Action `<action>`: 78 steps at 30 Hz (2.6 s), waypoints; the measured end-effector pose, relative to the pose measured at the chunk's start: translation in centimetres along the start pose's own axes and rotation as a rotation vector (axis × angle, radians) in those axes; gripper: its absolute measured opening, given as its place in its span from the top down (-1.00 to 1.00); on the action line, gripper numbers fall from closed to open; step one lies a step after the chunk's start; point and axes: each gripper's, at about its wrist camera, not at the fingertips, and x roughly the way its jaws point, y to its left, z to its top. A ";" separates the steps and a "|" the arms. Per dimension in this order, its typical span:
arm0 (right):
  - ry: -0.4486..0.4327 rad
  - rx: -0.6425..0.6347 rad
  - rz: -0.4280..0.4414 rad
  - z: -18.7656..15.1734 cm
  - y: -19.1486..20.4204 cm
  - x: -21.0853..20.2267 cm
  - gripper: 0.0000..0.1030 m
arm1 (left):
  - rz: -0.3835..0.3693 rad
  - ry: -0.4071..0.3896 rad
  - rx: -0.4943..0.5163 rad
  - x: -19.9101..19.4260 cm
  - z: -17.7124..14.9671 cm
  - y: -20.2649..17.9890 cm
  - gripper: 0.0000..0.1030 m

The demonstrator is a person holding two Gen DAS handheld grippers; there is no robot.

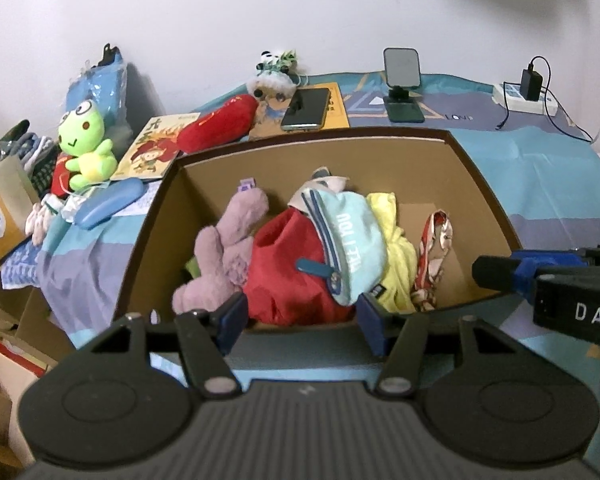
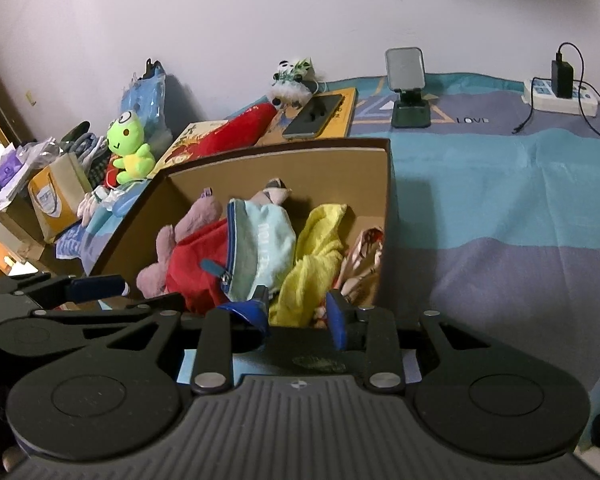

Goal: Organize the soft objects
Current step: 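Withdraw the open right gripper from the box toward the pile, then close the right gripper on the white fluffy cloth on the sheet, then lift the white fluffy cloth and carry it over the cardboard box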

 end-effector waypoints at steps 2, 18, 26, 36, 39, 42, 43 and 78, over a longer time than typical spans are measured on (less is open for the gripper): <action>0.011 -0.004 0.001 -0.3 -0.3 -0.1 0.72 | 0.004 0.005 0.000 -0.1 -0.2 -0.4 -0.15; 0.058 0.013 0.024 -3.4 -2.7 -1.1 0.72 | 0.001 0.065 0.018 -0.1 -2.1 -4.3 -0.18; 0.124 0.033 0.004 -6.1 -5.1 -1.3 0.72 | -0.078 0.120 0.104 1.0 -4.4 -7.5 -0.20; 0.084 0.157 -0.150 -9.0 -12.5 -6.5 0.72 | -0.356 0.154 0.249 1.1 -6.1 -12.9 -0.24; 0.063 0.183 -0.225 -9.6 -14.9 -8.6 0.72 | -0.470 0.165 0.301 1.0 -6.6 -15.2 -0.26; 0.059 0.203 -0.285 -10.2 -16.7 -10.1 0.72 | -0.582 0.183 0.353 1.0 -7.2 -17.7 -0.26; 0.064 0.211 -0.298 -10.4 -17.1 -10.5 0.72 | -0.607 0.186 0.365 1.0 -7.3 -18.4 -0.27; 0.129 0.412 -0.136 -10.4 -14.7 -9.8 0.66 | -0.979 0.097 0.345 -1.8 -6.8 -17.6 0.36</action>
